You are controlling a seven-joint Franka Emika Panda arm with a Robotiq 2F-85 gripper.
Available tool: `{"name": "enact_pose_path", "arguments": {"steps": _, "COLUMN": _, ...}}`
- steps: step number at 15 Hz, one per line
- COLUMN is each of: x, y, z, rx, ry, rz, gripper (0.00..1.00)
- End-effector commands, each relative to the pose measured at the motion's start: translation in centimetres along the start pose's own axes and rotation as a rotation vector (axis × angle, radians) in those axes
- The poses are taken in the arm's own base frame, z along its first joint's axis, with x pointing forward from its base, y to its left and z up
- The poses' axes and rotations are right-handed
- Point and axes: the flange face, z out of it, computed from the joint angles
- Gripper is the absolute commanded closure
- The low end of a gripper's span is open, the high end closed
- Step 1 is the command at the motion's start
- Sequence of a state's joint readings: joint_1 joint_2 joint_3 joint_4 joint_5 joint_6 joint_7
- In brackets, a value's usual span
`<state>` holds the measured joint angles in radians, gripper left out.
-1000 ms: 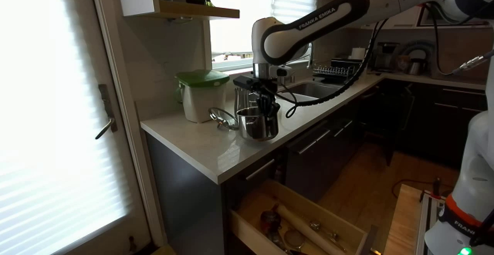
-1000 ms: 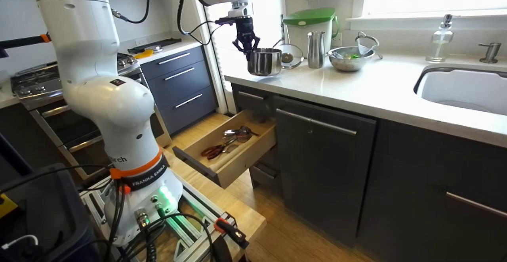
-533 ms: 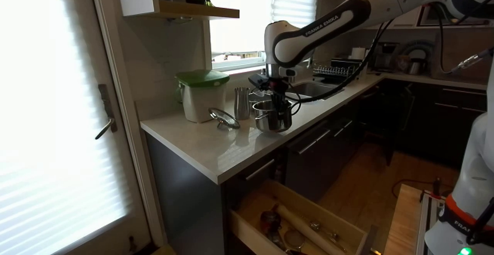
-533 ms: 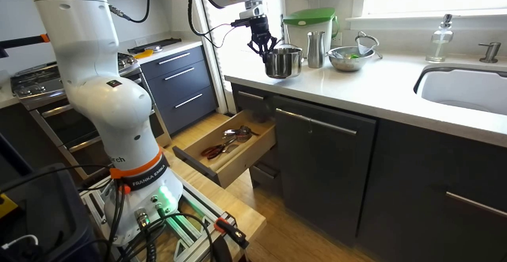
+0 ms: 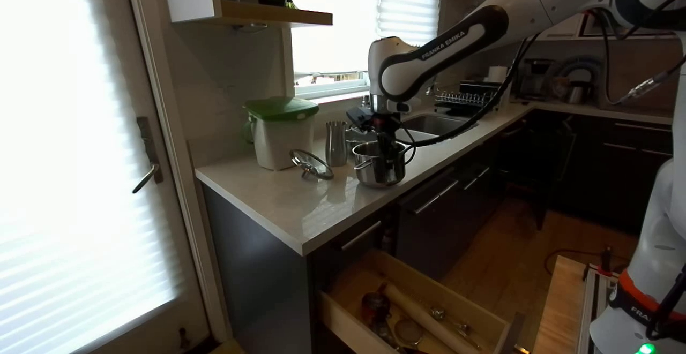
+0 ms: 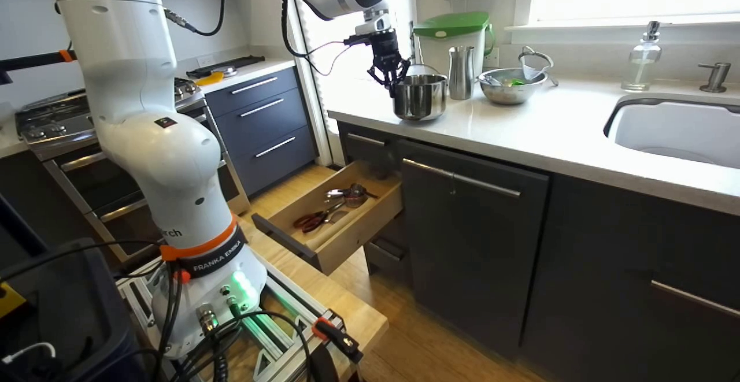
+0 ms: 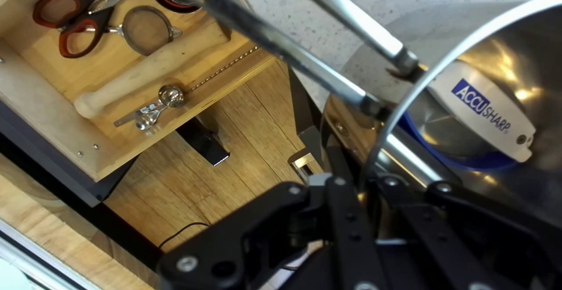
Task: Move the pot to the right
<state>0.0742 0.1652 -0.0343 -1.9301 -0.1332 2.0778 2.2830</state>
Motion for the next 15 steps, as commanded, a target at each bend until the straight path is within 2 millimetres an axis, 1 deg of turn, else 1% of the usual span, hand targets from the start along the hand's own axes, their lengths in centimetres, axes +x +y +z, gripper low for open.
{"name": "enact_pose_path", "arguments": {"steps": 1, "x": 3.2, "y": -1.4, "z": -0.4, "rx": 0.061, "ry": -0.017, "rz": 0.117, "gripper": 0.99}}
{"name": "enact_pose_path", "arguments": {"steps": 4, "x": 5.8, "y": -2.6, "z": -0.1, "rx": 0.089, "ry": -0.005, "rz": 0.21, "gripper": 0.99}}
{"name": "enact_pose_path", "arguments": {"steps": 6, "x": 7.3, "y": -4.0, "z": 0.2, "rx": 0.089, "ry": 0.003, "rz": 0.276, "gripper": 0.99}}
{"name": "enact_pose_path", "arguments": {"steps": 7, "x": 7.7, "y": -4.4, "z": 0.4, "rx": 0.072, "ry": 0.005, "rz": 0.284, "gripper": 0.99}}
{"name": "enact_pose_path", "arguments": {"steps": 8, "x": 6.8, "y": -4.1, "z": 1.3, "rx": 0.048, "ry": 0.016, "rz": 0.233, "gripper": 0.95}}
{"name": "enact_pose_path", "arguments": {"steps": 9, "x": 7.3, "y": -4.4, "z": 1.4, "rx": 0.047, "ry": 0.017, "rz": 0.246, "gripper": 0.95}}
{"name": "enact_pose_path", "arguments": {"steps": 10, "x": 6.8, "y": -4.5, "z": 1.4, "rx": 0.06, "ry": 0.006, "rz": 0.255, "gripper": 0.99}}
{"name": "enact_pose_path", "arguments": {"steps": 11, "x": 7.0, "y": -4.9, "z": 1.4, "rx": 0.056, "ry": -0.009, "rz": 0.27, "gripper": 0.99}}
{"name": "enact_pose_path", "arguments": {"steps": 15, "x": 9.5, "y": -6.8, "z": 2.5, "rx": 0.044, "ry": 0.007, "rz": 0.331, "gripper": 0.99}}
